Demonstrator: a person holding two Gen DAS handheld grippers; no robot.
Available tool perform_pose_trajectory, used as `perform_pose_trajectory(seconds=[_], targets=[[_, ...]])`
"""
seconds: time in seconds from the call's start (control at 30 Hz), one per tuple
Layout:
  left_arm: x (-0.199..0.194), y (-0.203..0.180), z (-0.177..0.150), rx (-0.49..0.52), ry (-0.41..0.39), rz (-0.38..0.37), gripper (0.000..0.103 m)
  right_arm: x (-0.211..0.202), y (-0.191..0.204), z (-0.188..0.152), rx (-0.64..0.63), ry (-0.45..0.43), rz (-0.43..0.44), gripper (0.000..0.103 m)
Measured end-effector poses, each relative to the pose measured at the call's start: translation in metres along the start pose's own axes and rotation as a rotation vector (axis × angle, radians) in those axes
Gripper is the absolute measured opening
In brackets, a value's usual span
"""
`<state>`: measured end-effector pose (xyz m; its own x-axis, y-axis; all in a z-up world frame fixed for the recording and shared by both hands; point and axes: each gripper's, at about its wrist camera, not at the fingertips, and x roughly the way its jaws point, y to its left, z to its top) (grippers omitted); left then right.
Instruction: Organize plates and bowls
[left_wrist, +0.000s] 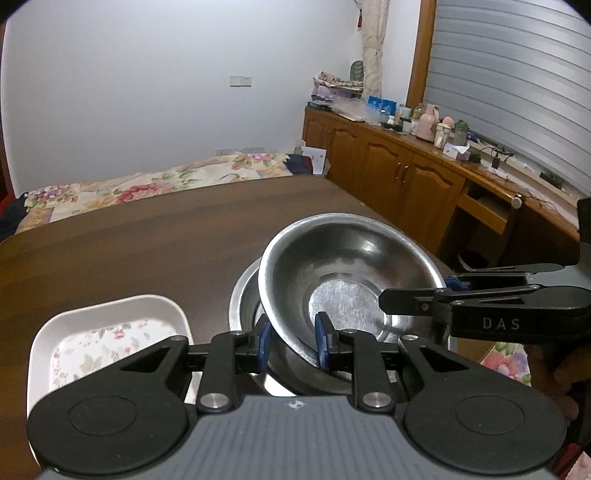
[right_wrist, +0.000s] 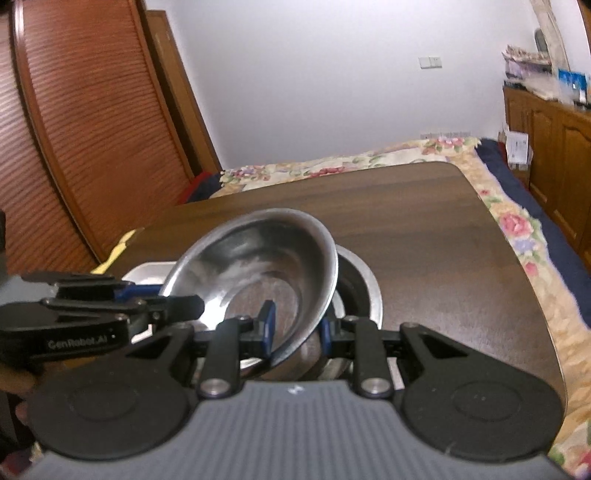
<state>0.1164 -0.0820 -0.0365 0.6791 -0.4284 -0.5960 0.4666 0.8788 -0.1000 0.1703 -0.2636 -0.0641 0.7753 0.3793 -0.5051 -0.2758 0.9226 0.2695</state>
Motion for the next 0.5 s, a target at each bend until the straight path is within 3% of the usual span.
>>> perform_pose_trajectory(seconds=[0.5], targets=[[0.0047, -0.005, -0.0108, 0.032, -0.005, 0.026, 0.025, 0.0085, 0.009, -0.0072, -0.114, -0.024, -0.1, 0.028]])
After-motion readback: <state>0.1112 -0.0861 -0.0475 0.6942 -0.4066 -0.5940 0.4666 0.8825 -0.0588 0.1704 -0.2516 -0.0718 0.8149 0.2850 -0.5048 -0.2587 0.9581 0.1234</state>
